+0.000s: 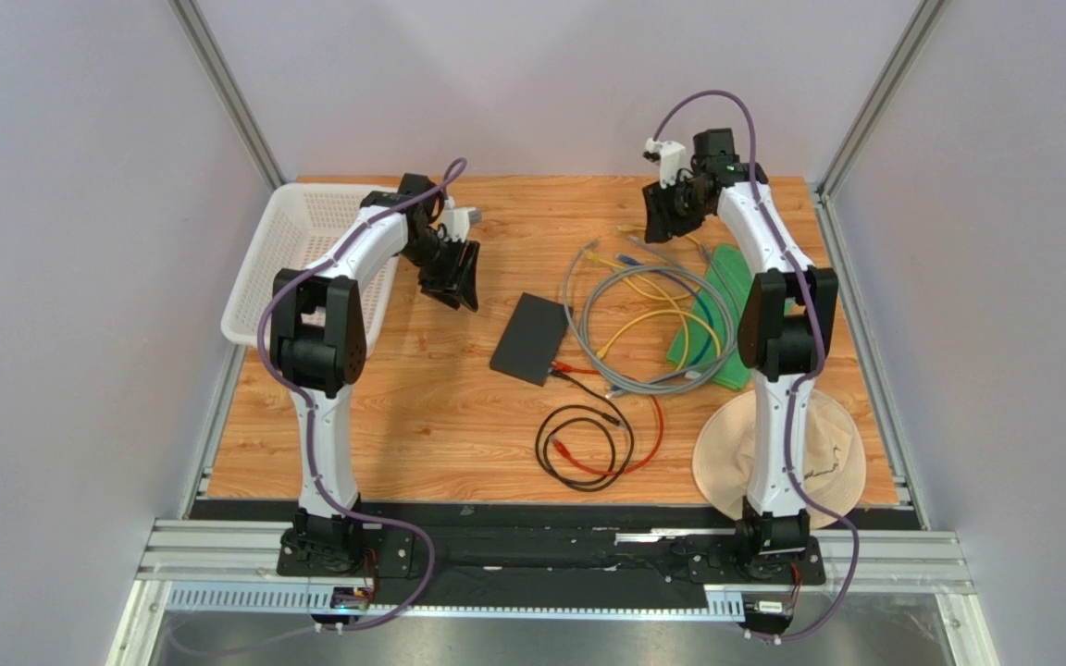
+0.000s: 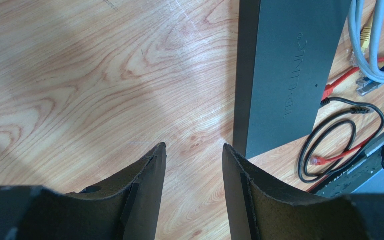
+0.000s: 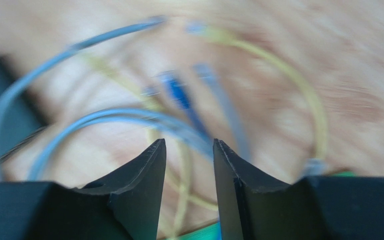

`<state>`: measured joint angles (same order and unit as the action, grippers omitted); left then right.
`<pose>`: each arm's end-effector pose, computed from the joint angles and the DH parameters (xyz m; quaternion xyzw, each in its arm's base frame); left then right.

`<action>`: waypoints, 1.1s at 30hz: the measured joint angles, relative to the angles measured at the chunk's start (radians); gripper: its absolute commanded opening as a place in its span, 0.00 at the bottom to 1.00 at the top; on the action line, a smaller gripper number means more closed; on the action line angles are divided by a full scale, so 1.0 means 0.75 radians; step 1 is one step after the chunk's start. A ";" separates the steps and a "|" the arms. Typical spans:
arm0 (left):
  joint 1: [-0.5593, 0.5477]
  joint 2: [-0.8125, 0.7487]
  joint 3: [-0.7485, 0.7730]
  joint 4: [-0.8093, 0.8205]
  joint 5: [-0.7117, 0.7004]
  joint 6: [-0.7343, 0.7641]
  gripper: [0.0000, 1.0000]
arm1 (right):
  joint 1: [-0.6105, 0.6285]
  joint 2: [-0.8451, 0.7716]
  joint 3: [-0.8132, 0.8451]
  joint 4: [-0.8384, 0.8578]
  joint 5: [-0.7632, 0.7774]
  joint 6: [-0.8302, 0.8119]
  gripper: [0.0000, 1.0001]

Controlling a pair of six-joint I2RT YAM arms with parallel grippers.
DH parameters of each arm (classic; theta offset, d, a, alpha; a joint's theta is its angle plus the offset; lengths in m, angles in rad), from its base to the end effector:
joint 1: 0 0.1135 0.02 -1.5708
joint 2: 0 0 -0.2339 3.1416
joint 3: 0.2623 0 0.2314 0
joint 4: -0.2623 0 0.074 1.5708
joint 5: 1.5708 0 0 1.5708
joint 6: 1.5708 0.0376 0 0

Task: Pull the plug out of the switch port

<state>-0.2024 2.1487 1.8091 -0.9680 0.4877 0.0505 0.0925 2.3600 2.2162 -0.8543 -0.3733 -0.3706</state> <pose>0.3945 -0.0990 0.1880 0.1528 0.9503 -0.2483 0.1088 0.4716 0.0575 0.2140 -0.2673 0.9054 0.1378 0.2995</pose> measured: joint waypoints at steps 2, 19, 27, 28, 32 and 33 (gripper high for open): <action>0.000 0.000 0.000 -0.001 0.000 -0.001 0.54 | 0.044 -0.128 -0.139 -0.014 -0.124 -0.027 0.44; 0.000 0.000 -0.007 0.002 0.060 -0.045 0.54 | 0.467 -0.043 -0.385 -0.355 -0.534 -0.240 0.20; -0.005 -0.005 -0.062 0.005 0.059 -0.046 0.55 | 0.467 -0.025 -0.364 -0.392 -0.338 -0.214 0.21; -0.009 -0.006 -0.066 0.005 0.059 -0.046 0.55 | 0.469 -0.017 -0.347 -0.392 -0.310 -0.209 0.22; -0.027 -0.014 -0.075 0.007 0.061 -0.046 0.55 | 0.474 0.077 -0.184 -0.386 -0.215 -0.187 0.25; -0.035 -0.015 -0.076 0.009 0.062 -0.046 0.55 | 0.474 0.112 -0.122 -0.387 -0.205 -0.171 0.25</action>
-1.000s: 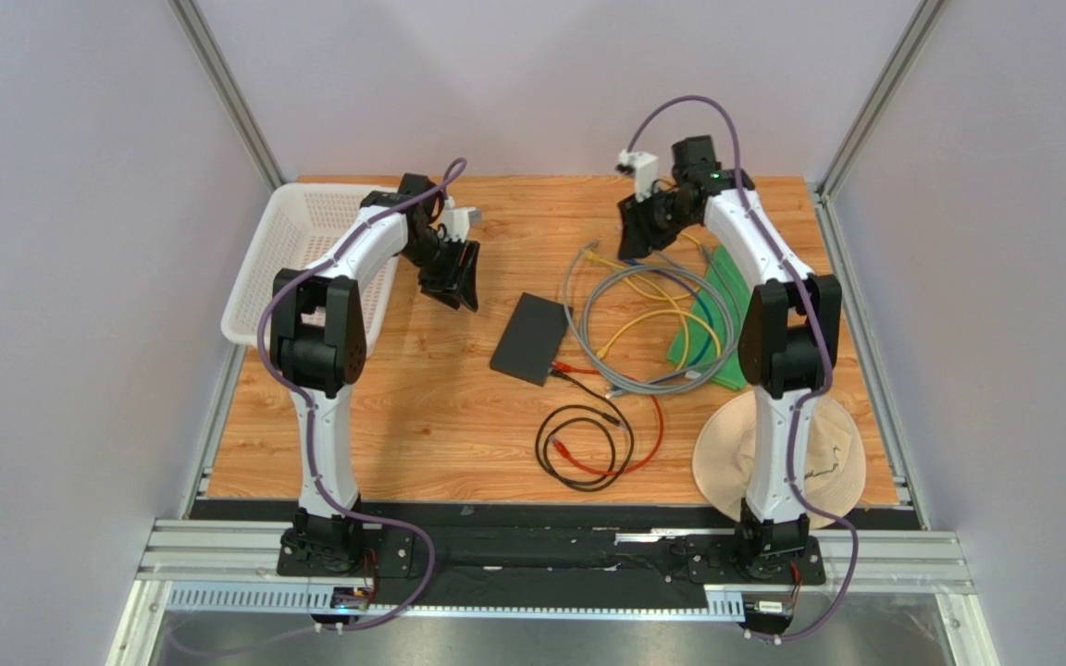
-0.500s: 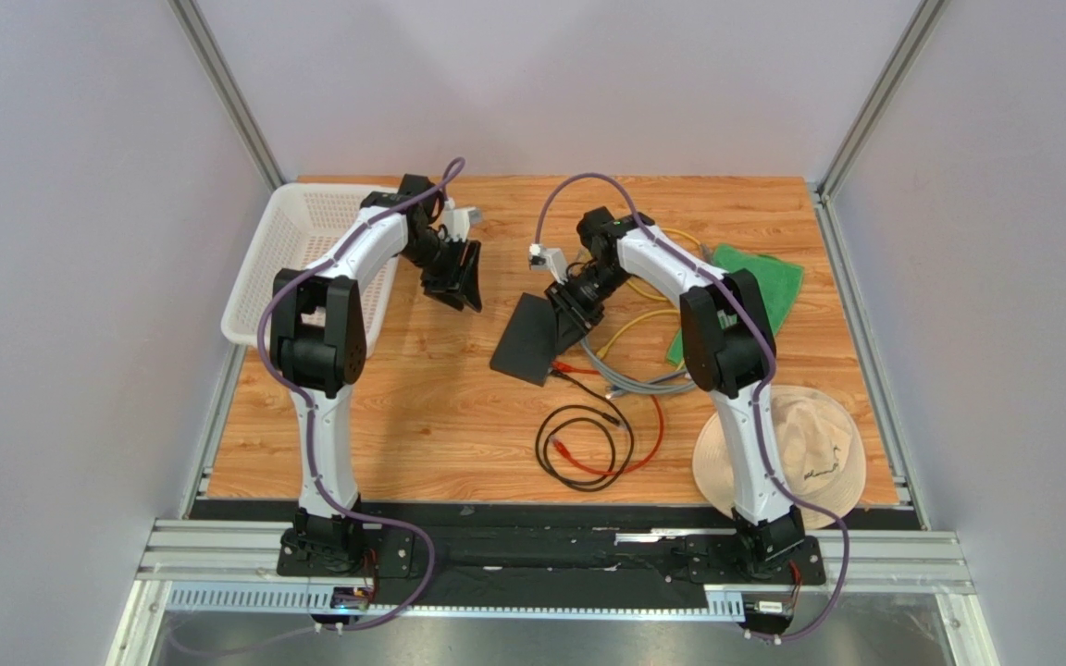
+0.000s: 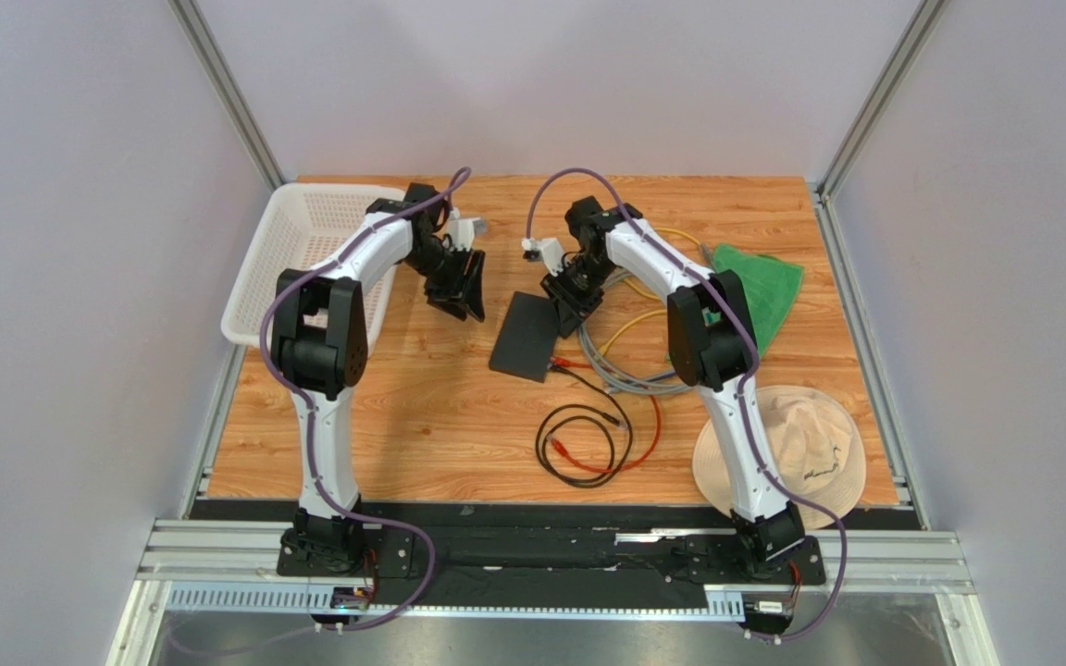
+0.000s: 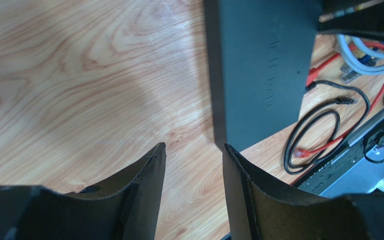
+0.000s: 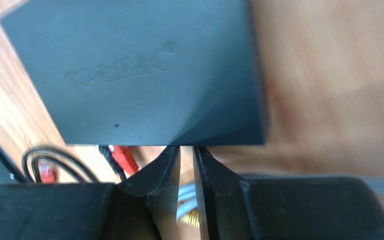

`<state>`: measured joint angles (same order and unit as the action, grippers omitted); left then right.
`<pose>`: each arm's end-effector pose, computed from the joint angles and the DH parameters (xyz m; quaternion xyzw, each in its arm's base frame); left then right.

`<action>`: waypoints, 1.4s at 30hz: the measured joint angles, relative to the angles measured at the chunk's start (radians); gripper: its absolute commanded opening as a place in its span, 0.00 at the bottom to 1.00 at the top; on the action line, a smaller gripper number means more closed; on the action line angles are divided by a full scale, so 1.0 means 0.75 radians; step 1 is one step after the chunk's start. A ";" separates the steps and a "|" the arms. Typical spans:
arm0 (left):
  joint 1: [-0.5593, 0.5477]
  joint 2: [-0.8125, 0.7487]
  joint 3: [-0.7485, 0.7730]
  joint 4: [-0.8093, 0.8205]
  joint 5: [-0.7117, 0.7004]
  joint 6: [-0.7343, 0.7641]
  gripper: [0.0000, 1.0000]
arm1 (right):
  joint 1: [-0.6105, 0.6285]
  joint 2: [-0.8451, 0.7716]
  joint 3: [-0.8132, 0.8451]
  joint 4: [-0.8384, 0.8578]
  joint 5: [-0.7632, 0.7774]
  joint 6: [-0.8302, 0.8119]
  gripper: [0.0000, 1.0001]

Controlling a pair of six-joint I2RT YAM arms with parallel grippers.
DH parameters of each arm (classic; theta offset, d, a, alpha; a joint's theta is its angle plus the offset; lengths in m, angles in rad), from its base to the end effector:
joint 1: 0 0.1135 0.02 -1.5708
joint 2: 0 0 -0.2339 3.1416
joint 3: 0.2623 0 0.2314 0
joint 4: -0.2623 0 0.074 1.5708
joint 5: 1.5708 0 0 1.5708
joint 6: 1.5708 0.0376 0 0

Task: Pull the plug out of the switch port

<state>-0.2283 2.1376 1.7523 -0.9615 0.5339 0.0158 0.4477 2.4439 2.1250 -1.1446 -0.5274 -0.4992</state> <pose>0.3842 -0.1089 0.1787 0.1460 0.9478 -0.2721 0.0794 0.3900 0.2083 0.1448 -0.4520 0.8516 0.2589 0.0585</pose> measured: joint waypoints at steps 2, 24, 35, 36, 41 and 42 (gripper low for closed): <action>-0.016 -0.001 -0.002 0.005 0.004 0.000 0.55 | 0.002 0.042 0.078 0.007 -0.001 0.022 0.28; -0.065 -0.004 -0.019 0.015 0.178 0.006 0.00 | -0.129 -0.018 -0.068 -0.069 -0.410 0.034 0.55; -0.117 0.072 0.042 0.000 0.177 0.014 0.00 | -0.117 0.042 -0.068 -0.111 -0.504 0.026 0.54; -0.123 0.086 0.047 -0.004 0.172 0.015 0.00 | -0.116 0.048 -0.068 -0.113 -0.509 0.027 0.54; -0.132 0.131 0.054 -0.015 0.148 0.018 0.00 | -0.115 0.055 -0.068 -0.119 -0.526 0.027 0.53; -0.132 0.134 0.054 -0.017 0.143 0.017 0.00 | -0.115 0.055 -0.068 -0.119 -0.529 0.027 0.54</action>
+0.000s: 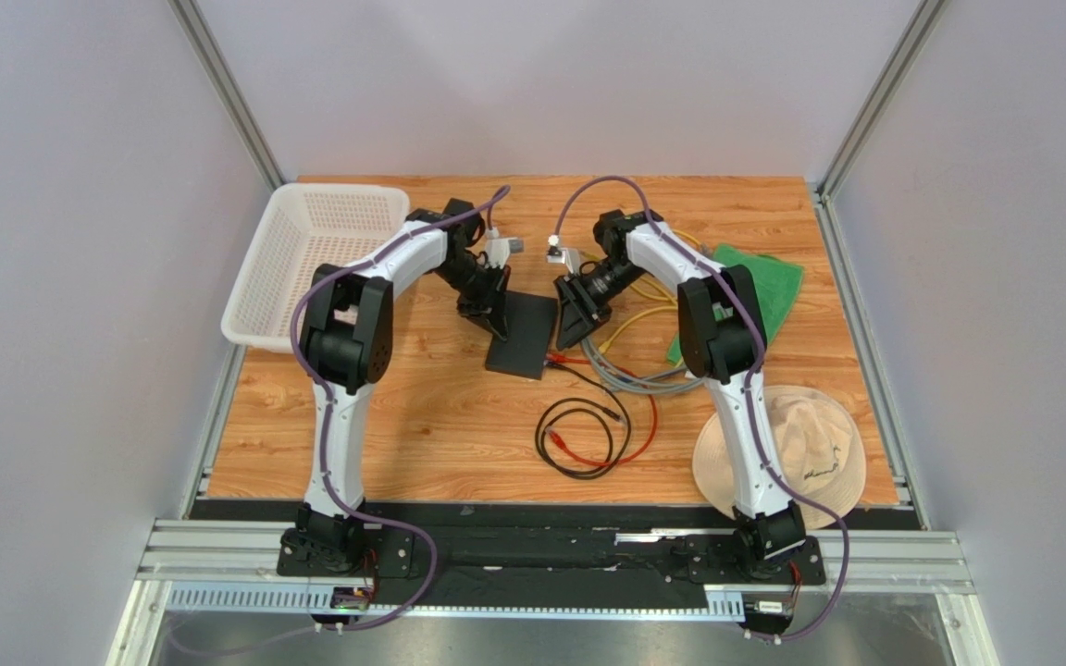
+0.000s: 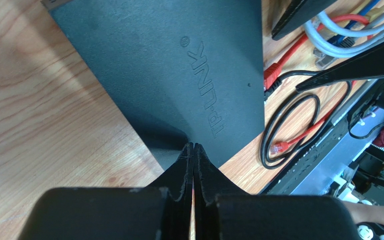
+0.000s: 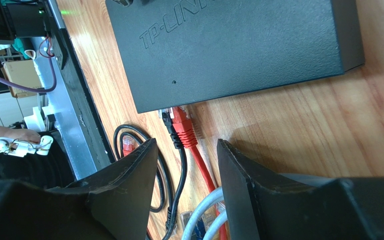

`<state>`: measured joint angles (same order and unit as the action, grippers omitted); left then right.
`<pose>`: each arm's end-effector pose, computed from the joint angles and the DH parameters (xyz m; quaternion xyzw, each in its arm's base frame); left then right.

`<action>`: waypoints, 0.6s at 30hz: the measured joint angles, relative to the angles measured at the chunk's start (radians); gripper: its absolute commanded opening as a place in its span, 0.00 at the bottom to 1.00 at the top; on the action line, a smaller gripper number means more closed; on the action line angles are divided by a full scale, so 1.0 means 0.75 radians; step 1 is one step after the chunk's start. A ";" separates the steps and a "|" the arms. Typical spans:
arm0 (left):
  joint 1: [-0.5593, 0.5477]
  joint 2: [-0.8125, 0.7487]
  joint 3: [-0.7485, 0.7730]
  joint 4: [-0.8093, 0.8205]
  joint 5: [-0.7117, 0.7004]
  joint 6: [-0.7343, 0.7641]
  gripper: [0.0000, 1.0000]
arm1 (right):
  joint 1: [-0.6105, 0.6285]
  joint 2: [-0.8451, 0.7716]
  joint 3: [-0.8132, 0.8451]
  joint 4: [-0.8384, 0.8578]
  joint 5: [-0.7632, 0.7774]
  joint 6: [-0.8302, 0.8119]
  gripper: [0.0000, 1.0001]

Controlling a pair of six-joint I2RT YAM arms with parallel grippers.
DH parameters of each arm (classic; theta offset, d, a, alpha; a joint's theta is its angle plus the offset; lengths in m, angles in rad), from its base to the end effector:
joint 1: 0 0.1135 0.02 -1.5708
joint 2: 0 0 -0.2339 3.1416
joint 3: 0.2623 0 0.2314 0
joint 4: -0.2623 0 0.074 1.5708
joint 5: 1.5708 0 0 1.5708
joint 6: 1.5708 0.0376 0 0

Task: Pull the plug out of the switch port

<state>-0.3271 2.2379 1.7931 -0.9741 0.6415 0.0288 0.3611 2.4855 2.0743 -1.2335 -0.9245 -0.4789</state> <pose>0.3792 -0.1524 0.1523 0.1910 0.9271 -0.3216 0.0245 0.3889 0.1790 0.1255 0.3497 -0.8234 -0.4468 0.0068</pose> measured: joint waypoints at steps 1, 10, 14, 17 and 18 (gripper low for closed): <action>0.001 0.001 0.000 -0.002 -0.005 0.001 0.00 | 0.001 0.000 0.000 -0.001 -0.003 -0.001 0.54; 0.001 0.001 0.007 -0.003 -0.030 0.001 0.00 | 0.028 0.018 0.001 0.001 -0.004 0.008 0.51; 0.001 0.001 0.008 -0.004 -0.034 0.000 0.00 | 0.056 0.041 0.009 -0.017 -0.032 0.024 0.49; 0.001 0.001 0.008 -0.004 -0.034 0.000 0.00 | 0.066 0.048 0.013 -0.021 -0.037 0.037 0.46; 0.001 0.001 0.008 -0.004 -0.034 0.001 0.00 | 0.067 0.050 0.014 -0.020 -0.036 0.041 0.45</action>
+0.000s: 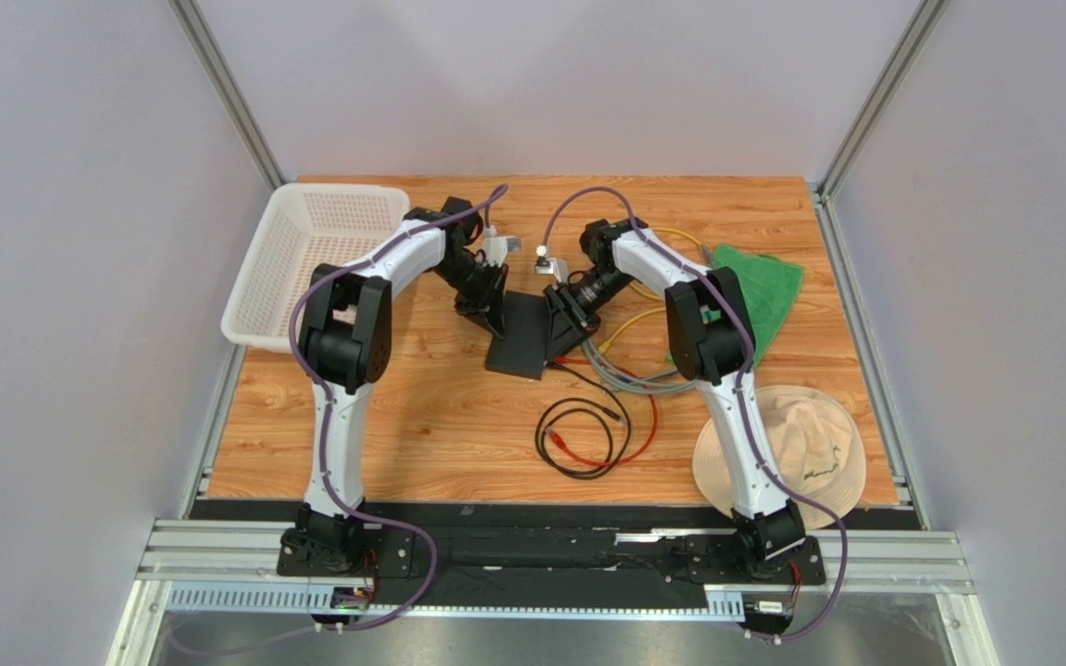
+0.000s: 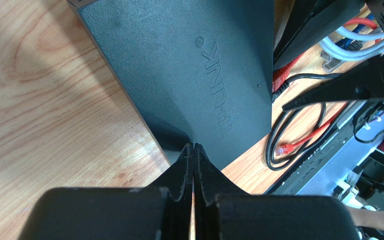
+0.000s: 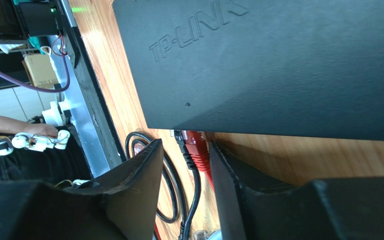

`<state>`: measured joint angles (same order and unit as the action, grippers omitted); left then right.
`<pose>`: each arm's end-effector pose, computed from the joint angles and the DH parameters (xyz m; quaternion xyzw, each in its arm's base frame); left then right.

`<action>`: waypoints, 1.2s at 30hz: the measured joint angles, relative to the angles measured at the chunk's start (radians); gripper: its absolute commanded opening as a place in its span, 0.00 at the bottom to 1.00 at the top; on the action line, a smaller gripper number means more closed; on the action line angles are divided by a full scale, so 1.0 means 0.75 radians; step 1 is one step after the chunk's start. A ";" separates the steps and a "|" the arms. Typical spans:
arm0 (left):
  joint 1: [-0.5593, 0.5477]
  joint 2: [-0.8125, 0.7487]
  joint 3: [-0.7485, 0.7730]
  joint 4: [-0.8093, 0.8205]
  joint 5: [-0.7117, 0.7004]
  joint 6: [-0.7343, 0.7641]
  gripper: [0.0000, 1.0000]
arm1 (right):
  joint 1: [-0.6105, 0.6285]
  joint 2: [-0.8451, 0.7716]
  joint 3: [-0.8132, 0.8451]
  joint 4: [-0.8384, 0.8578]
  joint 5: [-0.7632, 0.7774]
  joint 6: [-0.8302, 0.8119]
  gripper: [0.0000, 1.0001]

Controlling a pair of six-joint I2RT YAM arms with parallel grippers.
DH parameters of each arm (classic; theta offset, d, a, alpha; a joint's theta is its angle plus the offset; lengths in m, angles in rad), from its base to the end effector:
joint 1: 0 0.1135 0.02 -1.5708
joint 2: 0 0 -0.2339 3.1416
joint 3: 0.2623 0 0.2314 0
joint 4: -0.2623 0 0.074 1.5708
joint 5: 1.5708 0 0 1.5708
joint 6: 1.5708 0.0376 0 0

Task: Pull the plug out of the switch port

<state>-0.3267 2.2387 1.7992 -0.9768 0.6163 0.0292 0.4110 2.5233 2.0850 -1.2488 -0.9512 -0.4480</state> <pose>0.3802 -0.1518 0.1529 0.1912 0.9309 -0.3100 0.0279 0.3795 0.1988 0.1134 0.3454 -0.8180 -0.4580 0.0432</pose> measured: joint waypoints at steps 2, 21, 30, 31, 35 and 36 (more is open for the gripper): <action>0.000 0.000 0.000 0.000 -0.001 0.000 0.00 | -0.002 0.009 0.005 0.002 -0.001 0.014 0.40; -0.009 0.001 0.007 -0.003 -0.012 0.003 0.00 | 0.044 -0.012 0.001 0.047 0.151 0.177 0.08; -0.009 0.003 0.010 -0.005 -0.011 0.004 0.00 | 0.074 -0.075 -0.053 0.106 0.269 0.243 0.00; -0.009 0.003 0.010 -0.005 -0.011 0.004 0.00 | 0.077 -0.082 -0.058 0.110 0.283 0.245 0.00; -0.009 0.003 0.011 -0.005 -0.011 0.004 0.00 | 0.081 -0.103 -0.067 0.115 0.343 0.240 0.00; -0.009 0.003 0.011 -0.005 -0.011 0.004 0.00 | 0.083 -0.107 -0.068 0.111 0.362 0.234 0.00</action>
<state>-0.3332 2.2410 1.8076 -0.9806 0.6079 0.0319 0.4736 2.4432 2.0342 -1.1652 -0.6800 -0.2722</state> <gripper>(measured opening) 0.008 0.170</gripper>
